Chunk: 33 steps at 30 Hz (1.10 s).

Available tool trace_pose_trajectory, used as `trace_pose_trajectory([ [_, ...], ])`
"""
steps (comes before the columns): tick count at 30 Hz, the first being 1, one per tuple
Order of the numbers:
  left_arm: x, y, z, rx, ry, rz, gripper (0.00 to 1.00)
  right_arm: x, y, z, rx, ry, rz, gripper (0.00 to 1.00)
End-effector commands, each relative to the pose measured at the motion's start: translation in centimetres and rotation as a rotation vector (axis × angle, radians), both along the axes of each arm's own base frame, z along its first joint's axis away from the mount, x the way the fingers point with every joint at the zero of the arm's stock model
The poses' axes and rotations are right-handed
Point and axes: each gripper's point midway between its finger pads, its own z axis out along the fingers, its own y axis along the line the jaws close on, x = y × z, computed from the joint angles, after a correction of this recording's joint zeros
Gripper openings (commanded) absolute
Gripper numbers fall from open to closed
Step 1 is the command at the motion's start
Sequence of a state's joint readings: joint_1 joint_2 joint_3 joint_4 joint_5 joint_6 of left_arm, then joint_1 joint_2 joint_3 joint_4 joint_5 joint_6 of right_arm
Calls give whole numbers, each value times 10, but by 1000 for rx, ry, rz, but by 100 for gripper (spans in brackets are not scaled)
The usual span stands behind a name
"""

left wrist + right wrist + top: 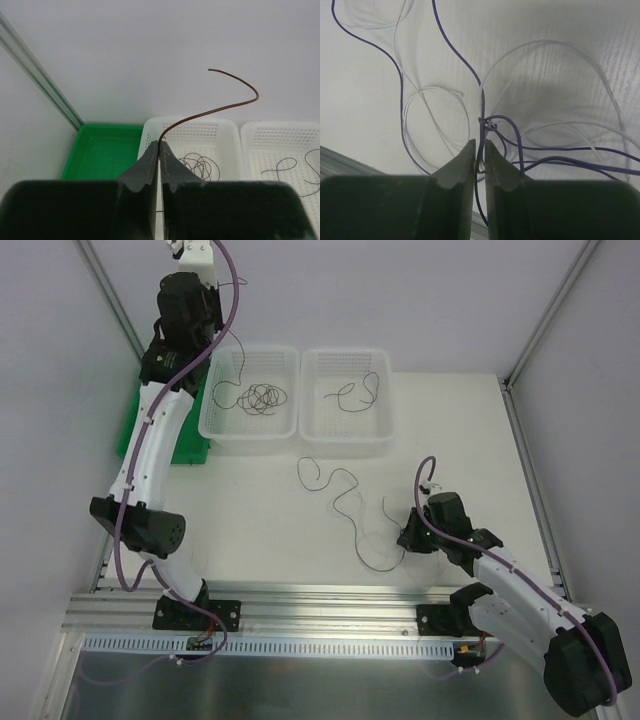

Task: Untangle the cables
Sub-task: Place the cable in the bin.

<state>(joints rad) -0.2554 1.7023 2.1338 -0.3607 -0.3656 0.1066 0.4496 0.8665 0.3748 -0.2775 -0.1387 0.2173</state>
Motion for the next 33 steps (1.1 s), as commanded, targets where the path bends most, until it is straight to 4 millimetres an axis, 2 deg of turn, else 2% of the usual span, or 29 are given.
trace_pose_trajectory([
  [1, 39, -2, -6, -68, -52, -48, 0, -3, 6, 6, 35, -28, 36, 15],
  [3, 57, -1, -26, -95, -22, -53, 0, -4, 6, 7, 39, -34, 43, 15],
  [4, 72, -2, -51, -101, 21, -55, 0, -5, 6, 8, 38, -37, 45, 15],
  [6, 88, -2, -82, -102, 78, -76, 0, -6, 6, 10, 39, -41, 49, 15],
  [7, 100, -4, -109, -132, 126, -74, 0, -7, 5, 9, 36, -37, 49, 15],
  [11, 111, -21, -169, -178, 246, -140, 0, -8, 7, 10, 40, -39, 60, 15],
  [13, 112, -23, -183, -186, 274, -146, 0, -7, 8, 12, 41, -39, 62, 15],
  [14, 110, -23, -193, -184, 296, -147, 4, -7, 8, 12, 42, -39, 63, 15],
  [16, 106, -19, -196, -174, 305, -128, 27, -7, 10, 14, 45, -41, 74, 15],
  [17, 102, -15, -203, -167, 321, -111, 57, -7, 10, 16, 44, -45, 72, 15],
  [18, 98, -12, -204, -164, 327, -95, 71, -7, 11, 16, 44, -45, 73, 15],
  [19, 87, -10, -188, -177, 301, -88, 87, -8, 11, 17, 41, -45, 76, 15],
  [20, 77, -10, -199, -211, 331, -77, 92, -8, 11, 18, 41, -47, 77, 15],
  [21, 68, -11, -196, -233, 329, -77, 96, -9, 11, 18, 41, -49, 76, 15],
  [22, 52, -14, -175, -261, 297, -103, 99, -9, 13, 19, 44, -54, 78, 15],
  [23, 39, -18, -192, -307, 341, -102, 99, -9, 13, 20, 43, -56, 78, 15],
  [24, 28, -23, -192, -335, 348, -118, 99, -9, 13, 21, 40, -60, 78, 15],
  [25, 9, -35, -177, -364, 333, -173, 99, -10, 13, 22, 38, -61, 83, 15],
  [26, -8, -44, -201, -405, 393, -180, 99, -8, 14, 26, 38, -73, 79, 15],
  [27, -20, -50, -207, -422, 410, -191, 99, -9, 13, 26, 32, -71, 79, 14],
  [28, -41, -73, -198, -439, 411, -266, 99, -9, 13, 28, 33, -73, 78, 13],
  [29, -60, -82, -226, -455, 481, -272, 99, -7, 13, 32, 34, -89, 77, 12],
  [30, -77, -93, -224, -467, 480, -302, 99, -8, 13, 34, 33, -89, 74, 11],
  [31, -91, -106, -233, -471, 511, -330, 99, -7, 12, 36, 33, -94, 73, 10],
  [32, -116, -132, -257, -459, 585, -390, 99, -7, 12, 40, 37, -107, 68, 9],
  [33, -130, -141, -261, -460, 601, -416, 99, -7, 11, 45, 39, -118, 67, 8],
])
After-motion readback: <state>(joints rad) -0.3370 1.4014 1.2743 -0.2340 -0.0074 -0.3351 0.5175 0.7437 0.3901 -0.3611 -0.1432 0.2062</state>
